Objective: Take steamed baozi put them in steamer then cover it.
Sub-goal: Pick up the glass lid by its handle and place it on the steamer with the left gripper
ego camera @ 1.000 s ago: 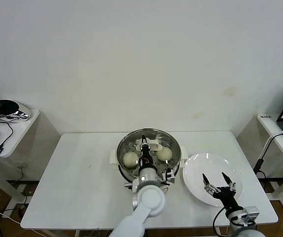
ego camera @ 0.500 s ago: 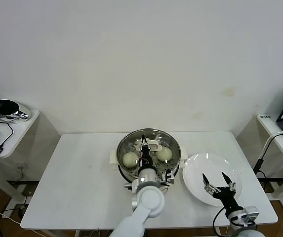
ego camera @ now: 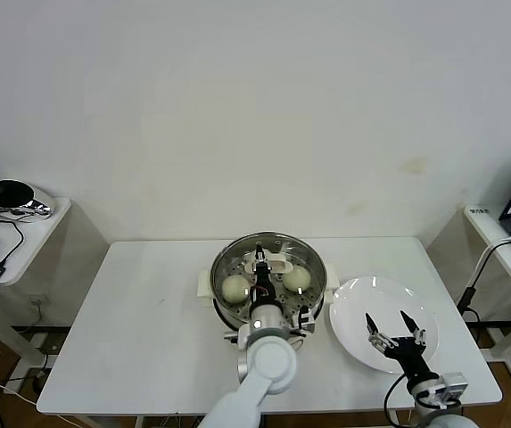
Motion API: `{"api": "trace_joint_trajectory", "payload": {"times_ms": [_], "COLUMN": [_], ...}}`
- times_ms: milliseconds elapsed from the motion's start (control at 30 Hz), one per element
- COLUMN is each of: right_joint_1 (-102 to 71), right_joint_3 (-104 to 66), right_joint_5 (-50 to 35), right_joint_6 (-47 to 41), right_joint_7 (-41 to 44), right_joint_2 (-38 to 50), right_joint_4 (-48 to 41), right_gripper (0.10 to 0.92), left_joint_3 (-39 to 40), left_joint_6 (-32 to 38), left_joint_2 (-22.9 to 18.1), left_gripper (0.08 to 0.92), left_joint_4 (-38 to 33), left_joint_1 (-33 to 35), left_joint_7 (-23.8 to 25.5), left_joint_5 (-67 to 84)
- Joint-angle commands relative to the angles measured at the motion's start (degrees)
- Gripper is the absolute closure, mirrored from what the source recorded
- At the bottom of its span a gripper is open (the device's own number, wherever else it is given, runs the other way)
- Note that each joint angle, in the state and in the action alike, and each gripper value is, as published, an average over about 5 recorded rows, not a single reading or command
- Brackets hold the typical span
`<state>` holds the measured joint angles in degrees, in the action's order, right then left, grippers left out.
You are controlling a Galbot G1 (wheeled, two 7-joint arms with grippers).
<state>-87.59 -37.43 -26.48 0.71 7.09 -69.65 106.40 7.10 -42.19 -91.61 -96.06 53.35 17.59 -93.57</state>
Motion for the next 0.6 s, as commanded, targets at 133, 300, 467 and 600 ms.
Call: {"api": "trace_joint_trajectory", "payload": {"times_ms": [133, 300, 467, 600], "right_joint_1": [0.18, 0.29, 0.34, 0.32], "right_joint_3": [0.08, 0.28, 0.39, 0.33], "right_joint_5": [0.02, 0.15, 0.28, 0.27], "right_joint_6": [0.16, 0.28, 0.35, 0.39], "right_joint_7": [0.0, 0.0, 0.0, 0.0], "right_joint_2": [-0.17, -0.33, -0.38, -0.31], "right_joint_4": [-0.21, -0.47, -0.64, -0.69], "right_gripper": [0.203, 0.203, 0.203, 0.203], "left_joint_3": [0.08, 0.49, 1.64, 2.32], "left_joint_6": [-1.16, -0.81, -0.8, -0.82], "left_joint_2": [-0.04, 0.19, 0.54, 1.01], "left_gripper": [0.858, 0.828, 0.689, 0.577], "left_joint_4": [0.17, -2.12, -5.29, -7.97], "left_joint_1": [-0.06, 0.09, 1.1, 1.98], "left_joint_7": [-0.65, -0.34, 0.43, 1.07], "left_joint_5": [-0.41, 0.13, 0.6, 1.15]}}
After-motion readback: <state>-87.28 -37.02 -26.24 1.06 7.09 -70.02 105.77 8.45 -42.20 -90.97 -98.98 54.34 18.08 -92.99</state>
